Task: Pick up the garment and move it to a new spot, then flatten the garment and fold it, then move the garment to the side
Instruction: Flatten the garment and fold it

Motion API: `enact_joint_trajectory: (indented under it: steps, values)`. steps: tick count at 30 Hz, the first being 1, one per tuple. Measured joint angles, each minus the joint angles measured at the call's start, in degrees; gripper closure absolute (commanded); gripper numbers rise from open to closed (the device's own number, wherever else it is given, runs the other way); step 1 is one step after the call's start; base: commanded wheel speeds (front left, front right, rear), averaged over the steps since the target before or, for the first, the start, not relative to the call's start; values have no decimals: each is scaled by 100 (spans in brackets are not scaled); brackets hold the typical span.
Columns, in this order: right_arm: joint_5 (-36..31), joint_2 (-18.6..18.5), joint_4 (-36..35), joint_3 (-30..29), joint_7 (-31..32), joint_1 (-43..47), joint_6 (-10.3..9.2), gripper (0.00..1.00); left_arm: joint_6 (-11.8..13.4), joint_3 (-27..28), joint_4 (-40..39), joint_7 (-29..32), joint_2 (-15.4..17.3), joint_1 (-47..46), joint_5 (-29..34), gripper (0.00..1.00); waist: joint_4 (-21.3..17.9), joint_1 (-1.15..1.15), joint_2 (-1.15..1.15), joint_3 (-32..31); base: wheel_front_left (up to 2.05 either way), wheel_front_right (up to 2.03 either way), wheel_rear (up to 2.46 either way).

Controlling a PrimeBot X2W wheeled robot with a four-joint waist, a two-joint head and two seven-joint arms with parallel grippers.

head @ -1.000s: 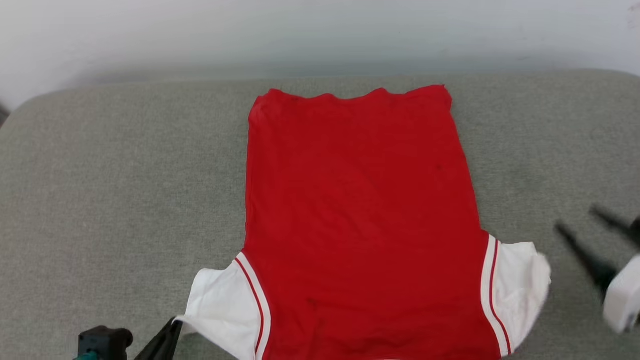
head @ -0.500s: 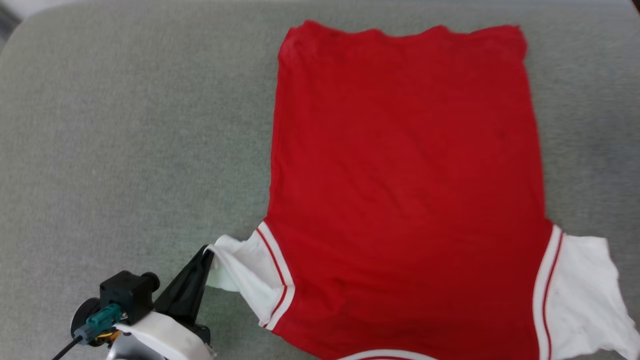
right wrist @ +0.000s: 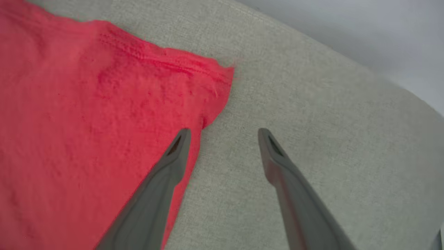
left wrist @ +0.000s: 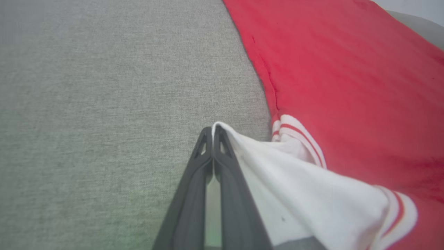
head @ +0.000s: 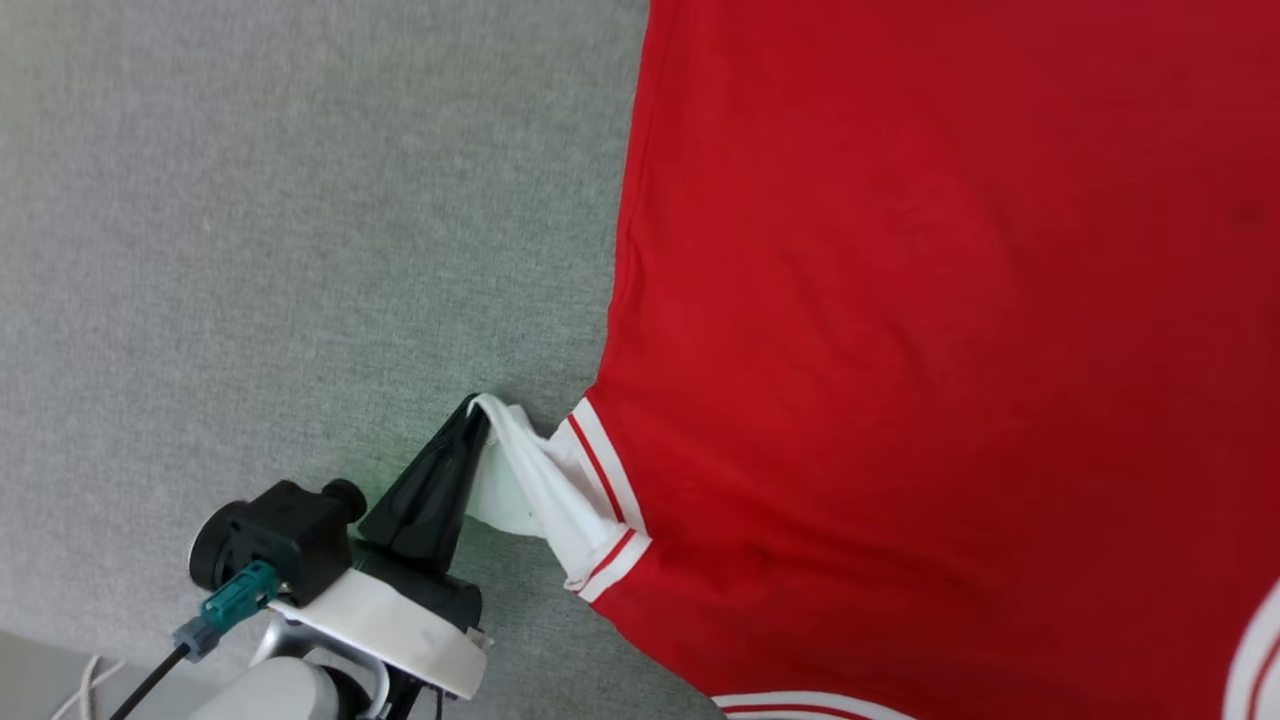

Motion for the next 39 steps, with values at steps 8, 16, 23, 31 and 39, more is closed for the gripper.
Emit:
enact_joint_trajectory:
  steps: [8, 16, 23, 31, 39]
  values:
    - [-48, 86, 231, -101, 241, 162, -1, 0, -5, 132, -167, 0, -191, -57, 229, 100, 269, -1, 0, 583, 0, 0, 0]
    - [32, 15, 5, 13, -259, 391, 0, 100, -51, 142, -60, 0, -252, -60, 371, 100, 230, -1, 0, 458, 0, 0, 0]
    - [511, -348, -467, 524, -694, 708, 0, 100, 102, 196, -8, 1, -159, 252, 409, 100, 45, -1, 0, -144, 0, 0, 0]
    - [1432, -1497, -1685, 1084, -1337, 2157, 0, 100, 412, 325, -116, 27, 118, 798, 304, 100, -335, -2, 0, -913, 0, 0, 0]
    - [2060, -2357, -2410, 870, -2080, 4346, 0, 100, 666, 457, -267, 53, 341, 1255, 175, 100, -793, -2, 0, -1504, 0, 0, 0]
